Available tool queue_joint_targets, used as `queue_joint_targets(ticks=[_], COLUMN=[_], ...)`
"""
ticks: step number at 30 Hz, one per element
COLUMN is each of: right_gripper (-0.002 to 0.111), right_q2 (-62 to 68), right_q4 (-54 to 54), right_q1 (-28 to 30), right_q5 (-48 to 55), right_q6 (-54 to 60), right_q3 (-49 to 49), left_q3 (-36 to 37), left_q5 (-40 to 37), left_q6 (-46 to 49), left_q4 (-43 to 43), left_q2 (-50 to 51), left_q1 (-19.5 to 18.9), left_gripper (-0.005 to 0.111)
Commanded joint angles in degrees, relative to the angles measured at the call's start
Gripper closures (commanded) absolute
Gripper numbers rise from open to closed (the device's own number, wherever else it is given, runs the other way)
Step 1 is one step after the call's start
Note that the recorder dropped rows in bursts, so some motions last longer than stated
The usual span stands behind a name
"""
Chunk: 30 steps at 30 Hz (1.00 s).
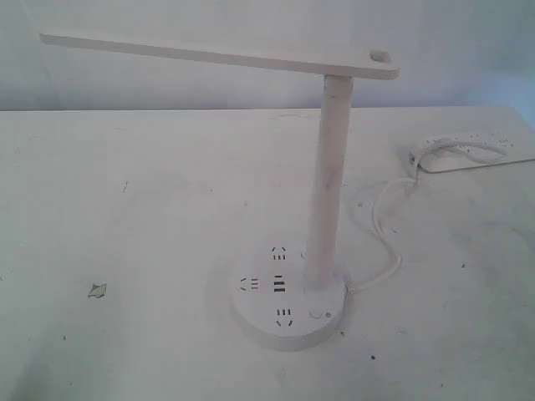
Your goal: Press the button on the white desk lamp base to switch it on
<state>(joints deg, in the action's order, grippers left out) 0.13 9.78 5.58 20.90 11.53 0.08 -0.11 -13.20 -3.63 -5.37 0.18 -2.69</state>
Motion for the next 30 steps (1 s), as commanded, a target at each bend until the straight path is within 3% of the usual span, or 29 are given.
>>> queue_joint_targets(ticks=[1,11,18,23,30], right_gripper=[0.108,0.108,0.108,0.108,0.108], right_q2=[-0.13,-0.13,-0.13,-0.13,-0.13], right_q4=[-0.46,-0.46,-2.15,-2.15,-0.46], right_q1=[-0.29,-0.29,-0.29,-0.29,-0.29], right_q5=[-0.46,-0.49,-6.60,-17.54,-32.12], right_q6=[0.13,0.24,1.98,1.29,-9.27], right_q3=[-0.08,-0.08,-0.08,-0.08,-0.08], left_q3=[0.11,0.11,0.11,0.11,0.11], left_q5=[-0.12,-0.12,-0.12,-0.12,-0.12], left_q6=[-0.03,-0.03,-0.03,-0.03,-0.03], left_q4=[0.55,0.55,0.55,0.55,0.55], left_q2=[-0.18,-0.18,-0.18,-0.18,-0.18], left_q1=[0.00,0.00,0.00,0.00,0.00], left_gripper=[0.107,0.107,0.107,0.107,0.107])
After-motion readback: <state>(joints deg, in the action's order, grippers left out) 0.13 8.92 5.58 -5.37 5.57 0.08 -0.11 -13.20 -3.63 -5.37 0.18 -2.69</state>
